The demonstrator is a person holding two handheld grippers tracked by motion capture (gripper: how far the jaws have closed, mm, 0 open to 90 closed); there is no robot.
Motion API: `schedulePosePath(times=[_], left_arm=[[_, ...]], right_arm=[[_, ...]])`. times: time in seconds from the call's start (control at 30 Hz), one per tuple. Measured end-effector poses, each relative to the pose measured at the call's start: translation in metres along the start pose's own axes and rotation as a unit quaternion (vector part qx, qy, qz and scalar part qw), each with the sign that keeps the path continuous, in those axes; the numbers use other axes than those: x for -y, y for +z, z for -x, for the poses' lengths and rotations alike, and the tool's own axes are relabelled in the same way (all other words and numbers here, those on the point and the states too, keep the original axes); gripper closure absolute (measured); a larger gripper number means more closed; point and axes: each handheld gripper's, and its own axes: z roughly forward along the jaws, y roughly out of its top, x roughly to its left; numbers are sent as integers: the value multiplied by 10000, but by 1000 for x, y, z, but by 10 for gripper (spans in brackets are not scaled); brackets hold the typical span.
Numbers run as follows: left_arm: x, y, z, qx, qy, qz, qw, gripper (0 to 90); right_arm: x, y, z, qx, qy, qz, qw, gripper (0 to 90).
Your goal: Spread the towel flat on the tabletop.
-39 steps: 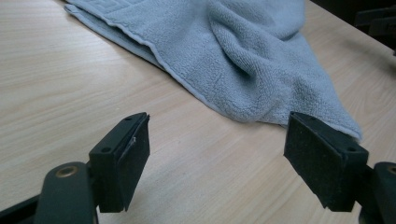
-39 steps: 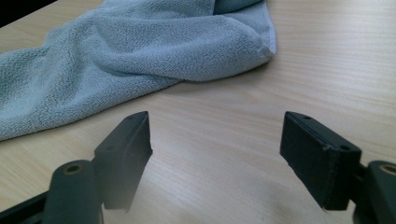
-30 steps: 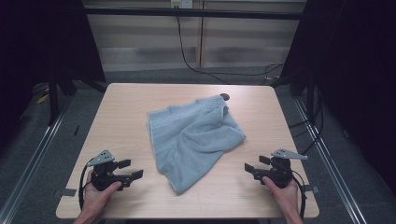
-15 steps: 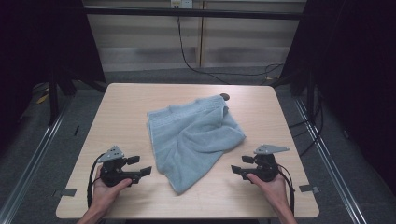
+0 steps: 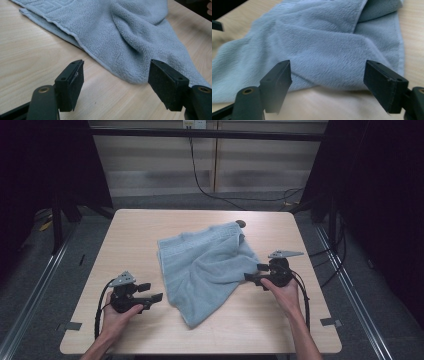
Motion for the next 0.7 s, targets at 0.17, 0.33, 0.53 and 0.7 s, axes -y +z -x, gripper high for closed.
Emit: schedulePosePath(times=[0.17,0.33,0.53,0.7], left_arm=[[2,3,0,48,24,-96,9999,287],[2,2,3,73,102,-72,9999,282],[2,-2,-4,84,-93,33,9999,281],[2,-4,-4,46,-130,95,9999,281]], right_arm=[[-9,22,5,129,17,-283,9995,203],[-10,46,12,381,-67,-489,9981,200],[-4,62,7,617,-236,-674,9955,232],[-4,63,-2,771,-457,-786,9929,420]])
